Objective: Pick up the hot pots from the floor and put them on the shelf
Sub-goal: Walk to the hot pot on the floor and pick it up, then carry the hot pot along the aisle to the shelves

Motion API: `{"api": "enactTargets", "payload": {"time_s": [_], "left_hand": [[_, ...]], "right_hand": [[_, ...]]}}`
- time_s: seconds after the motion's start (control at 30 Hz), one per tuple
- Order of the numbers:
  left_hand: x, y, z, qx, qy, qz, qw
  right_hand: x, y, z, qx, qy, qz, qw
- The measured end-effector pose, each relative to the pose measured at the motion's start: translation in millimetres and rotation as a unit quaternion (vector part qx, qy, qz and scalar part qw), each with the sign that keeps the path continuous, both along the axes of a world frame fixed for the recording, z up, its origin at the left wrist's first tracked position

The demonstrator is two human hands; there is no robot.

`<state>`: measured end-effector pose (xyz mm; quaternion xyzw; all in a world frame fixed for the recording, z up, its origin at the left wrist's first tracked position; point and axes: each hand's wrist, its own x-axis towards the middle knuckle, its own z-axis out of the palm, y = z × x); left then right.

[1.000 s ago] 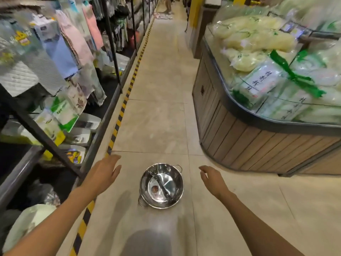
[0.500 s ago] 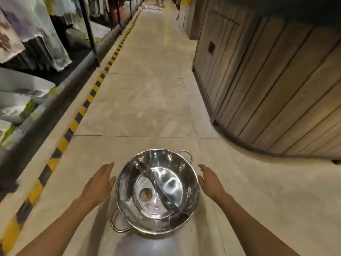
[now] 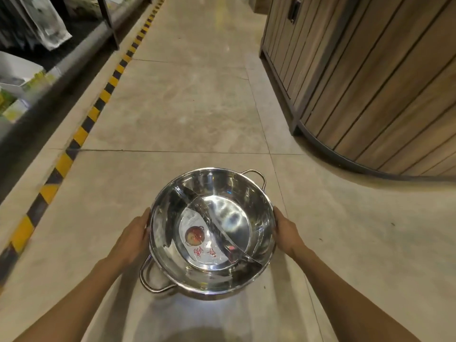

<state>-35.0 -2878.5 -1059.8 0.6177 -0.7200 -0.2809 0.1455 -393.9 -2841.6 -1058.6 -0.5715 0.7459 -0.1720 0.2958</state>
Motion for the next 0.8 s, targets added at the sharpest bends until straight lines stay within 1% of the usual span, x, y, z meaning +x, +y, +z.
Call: {"api": "enactTargets", "payload": {"time_s": [0.03, 0.1, 0.27, 0.37, 0.5, 0.57, 0.63, 0.7, 0.8], "left_hand": [[-2.1, -1.5, 0.1, -0.024, 0.008, -0.014, 1.0], [-5.7, -3.6, -1.3, -0.033, 0.004, -0.026, 0.999], [-13.0, -7.0, 0.5, 0.026, 0.009, 0.03, 0.999], [-14.1, -12.8, 2.3, 0.029, -0.01, 0.021, 0.999], [-12.9, -16.1, 9.1, 0.038, -0.019, 0.003, 0.999], [-14.4, -13.0, 26.0, 0.042, -0.02, 0.007, 0.999], [-11.3, -8.6, 50.8, 0.043, -0.01, 0.015, 0.999], [-7.1, -6.0, 87.8, 0.042, -0.013, 0.018, 0.999], [-1.2, -4.8, 168.2, 0.028, -0.023, 0.039, 0.999]], "right_hand": [[0.6, -0.6, -0.3, -0.003, -0.003, 0.001, 1.0], [2.6, -1.6, 0.0, -0.006, -0.01, -0.002, 1.0], [2.3, -0.5, 6.0, 0.008, -0.04, -0.003, 0.999], [-1.5, -1.9, 9.0, 0.026, -0.042, 0.012, 0.999], [-3.1, -3.7, 9.8, 0.03, -0.023, 0.02, 0.999], [-3.0, -0.3, 17.0, 0.022, -0.033, 0.012, 0.999], [-2.7, 3.5, 36.8, 0.006, -0.046, 0.015, 0.999], [-2.4, 4.7, 72.7, -0.004, -0.064, 0.022, 0.998], [-1.3, 3.0, 151.0, -0.012, -0.085, 0.039, 0.996]]}}
